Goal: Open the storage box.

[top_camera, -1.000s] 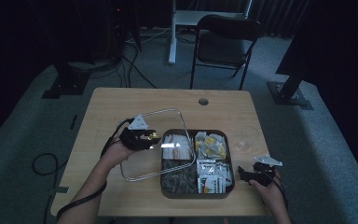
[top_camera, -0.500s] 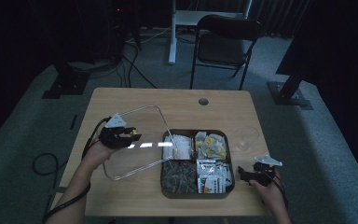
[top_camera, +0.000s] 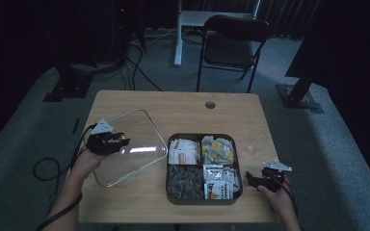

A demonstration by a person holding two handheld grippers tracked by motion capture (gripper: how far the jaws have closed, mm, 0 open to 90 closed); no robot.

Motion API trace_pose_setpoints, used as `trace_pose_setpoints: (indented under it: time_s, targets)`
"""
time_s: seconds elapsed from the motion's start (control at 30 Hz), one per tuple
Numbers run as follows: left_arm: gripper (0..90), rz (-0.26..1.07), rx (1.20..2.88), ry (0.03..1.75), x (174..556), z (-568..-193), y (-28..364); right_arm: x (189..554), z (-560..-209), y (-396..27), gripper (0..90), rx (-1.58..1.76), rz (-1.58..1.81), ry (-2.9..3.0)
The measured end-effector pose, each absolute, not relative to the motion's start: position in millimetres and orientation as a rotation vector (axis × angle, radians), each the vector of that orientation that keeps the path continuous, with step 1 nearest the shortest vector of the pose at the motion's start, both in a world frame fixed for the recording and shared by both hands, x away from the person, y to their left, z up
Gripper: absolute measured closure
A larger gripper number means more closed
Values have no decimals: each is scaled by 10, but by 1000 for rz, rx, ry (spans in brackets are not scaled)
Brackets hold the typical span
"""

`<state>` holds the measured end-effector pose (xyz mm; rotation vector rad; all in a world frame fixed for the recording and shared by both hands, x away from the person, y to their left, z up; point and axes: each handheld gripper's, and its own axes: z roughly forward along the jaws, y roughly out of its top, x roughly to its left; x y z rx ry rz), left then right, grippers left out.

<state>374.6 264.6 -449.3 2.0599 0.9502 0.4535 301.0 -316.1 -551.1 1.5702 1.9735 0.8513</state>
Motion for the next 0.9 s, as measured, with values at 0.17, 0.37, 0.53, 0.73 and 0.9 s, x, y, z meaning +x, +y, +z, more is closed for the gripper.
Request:
trace_pose_setpoints:
  time_s: [0.17,0.37,0.53,0.73,0.9]
  targets:
    - [590,478,2042,998,3748,-4613,2740,3010,-5512,-3160,103,1570,851,1973]
    - [590,513,2021,1044,3765,-4737,2791,3010,-5511,-3160,103,1570,851,1973]
    - [590,529,2007,1099,3805,-4866,2825,3010,-5511,-3160,103,1570,851,1973]
    - [590,527,2004,1126,3852,-5014,2812,3010,-5512,-3160,103,1570,851,1973]
    - [589,545,1987,1144,3885,-5093,2807,3010,-5511,-3160,103,1570,851,1973]
